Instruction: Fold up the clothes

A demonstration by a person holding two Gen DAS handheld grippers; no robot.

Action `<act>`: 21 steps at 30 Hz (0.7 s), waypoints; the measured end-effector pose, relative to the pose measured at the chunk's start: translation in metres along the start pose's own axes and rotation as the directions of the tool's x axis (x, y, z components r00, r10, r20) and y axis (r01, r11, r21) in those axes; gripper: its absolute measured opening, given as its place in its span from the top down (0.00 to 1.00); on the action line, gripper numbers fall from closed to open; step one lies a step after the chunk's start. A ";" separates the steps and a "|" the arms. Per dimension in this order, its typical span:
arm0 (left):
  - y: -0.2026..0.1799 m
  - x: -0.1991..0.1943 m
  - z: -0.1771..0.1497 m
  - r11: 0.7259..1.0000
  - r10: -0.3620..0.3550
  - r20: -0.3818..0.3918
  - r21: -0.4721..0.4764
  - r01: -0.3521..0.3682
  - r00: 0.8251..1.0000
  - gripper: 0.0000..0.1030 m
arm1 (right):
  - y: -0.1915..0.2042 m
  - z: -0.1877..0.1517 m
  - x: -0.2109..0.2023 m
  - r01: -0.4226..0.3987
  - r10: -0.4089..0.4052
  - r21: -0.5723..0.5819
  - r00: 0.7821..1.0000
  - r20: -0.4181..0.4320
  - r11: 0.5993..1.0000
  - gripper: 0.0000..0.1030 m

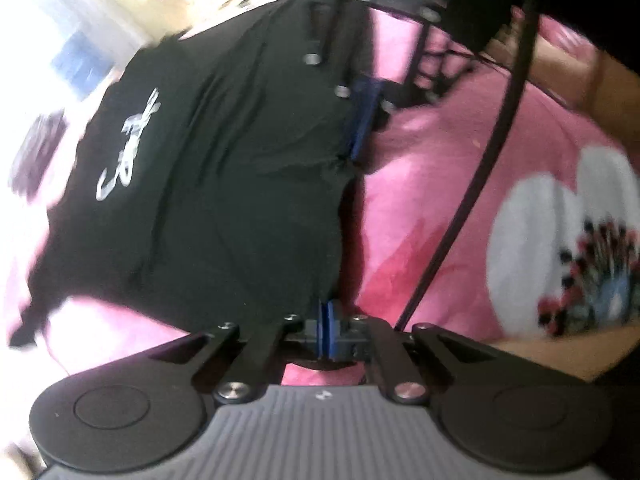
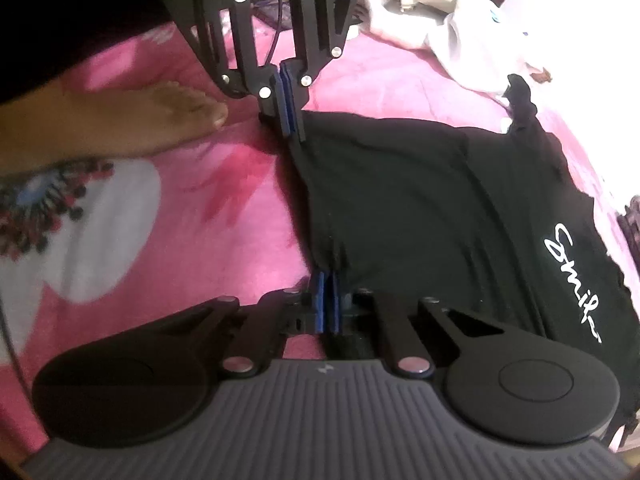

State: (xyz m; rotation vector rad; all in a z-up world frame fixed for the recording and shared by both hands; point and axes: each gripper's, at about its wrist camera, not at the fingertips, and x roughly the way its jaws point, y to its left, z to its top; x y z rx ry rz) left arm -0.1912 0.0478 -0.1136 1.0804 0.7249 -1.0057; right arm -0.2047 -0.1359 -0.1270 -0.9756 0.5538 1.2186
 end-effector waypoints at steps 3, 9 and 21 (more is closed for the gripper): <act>-0.010 0.003 -0.003 0.997 0.007 -0.015 0.082 -0.005 1.000 0.97 | -0.004 0.002 -0.003 -0.047 0.048 0.011 0.999 -0.015 0.999 0.99; -0.029 0.010 -0.009 0.985 0.022 -0.047 0.175 -0.013 0.999 0.97 | 0.001 -0.002 0.002 -0.063 0.063 0.002 0.998 -0.028 0.998 0.99; 0.021 -0.011 -0.004 0.965 -0.245 -0.071 -0.118 0.235 0.967 0.67 | -0.043 -0.017 -0.038 -0.066 0.049 0.335 0.997 0.057 0.940 0.97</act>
